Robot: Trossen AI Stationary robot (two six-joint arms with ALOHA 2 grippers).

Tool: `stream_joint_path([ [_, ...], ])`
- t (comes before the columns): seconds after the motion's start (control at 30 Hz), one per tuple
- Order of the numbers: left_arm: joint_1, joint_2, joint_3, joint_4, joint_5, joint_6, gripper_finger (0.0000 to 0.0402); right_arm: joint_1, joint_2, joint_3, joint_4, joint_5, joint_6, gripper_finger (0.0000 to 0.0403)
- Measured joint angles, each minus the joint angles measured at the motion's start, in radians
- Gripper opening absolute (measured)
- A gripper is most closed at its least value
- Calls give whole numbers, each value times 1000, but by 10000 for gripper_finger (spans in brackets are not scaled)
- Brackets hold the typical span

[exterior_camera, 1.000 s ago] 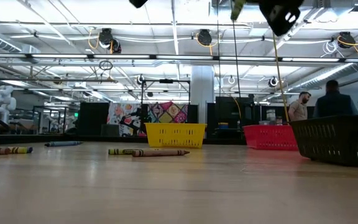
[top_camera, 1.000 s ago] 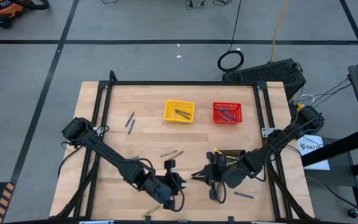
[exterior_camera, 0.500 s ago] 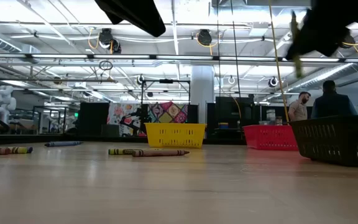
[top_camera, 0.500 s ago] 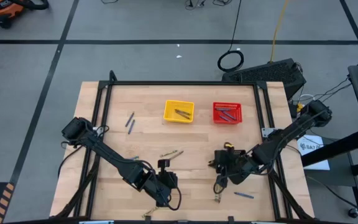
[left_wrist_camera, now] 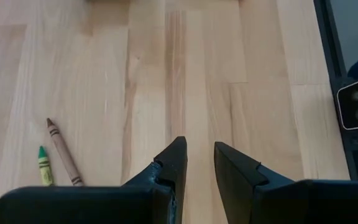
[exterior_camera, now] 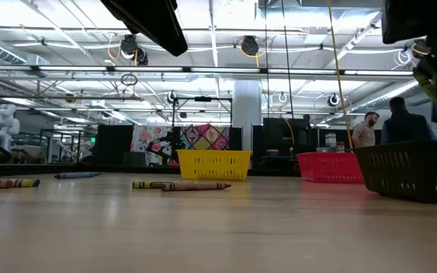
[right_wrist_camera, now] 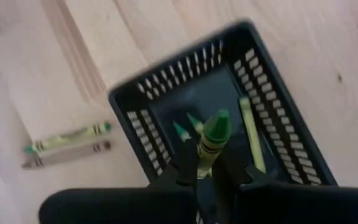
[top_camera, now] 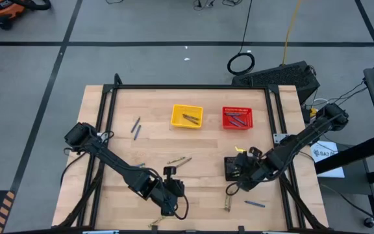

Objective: Sort crayons
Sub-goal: Put the green crayon into the black bin, then put the brown crayon into the yellow bin

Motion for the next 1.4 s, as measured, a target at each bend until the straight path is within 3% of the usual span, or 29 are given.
stream_joint_path([
  [0.23, 0, 0, 0, -49, 77, 0, 86, -5, 32, 0, -73, -77, -8, 1],
  [0.6, 26, 0, 0, -187, 80, 0, 86, -14, 101, 0, -100, -93, -60, 4],
  [1.0, 82, 0, 0, -314, 79, 8, 86, -14, 126, 0, -104, -139, -106, 77],
  [1.4, 93, 0, -2, -372, 52, 33, 86, -16, 126, 0, -100, -137, -104, 114],
])
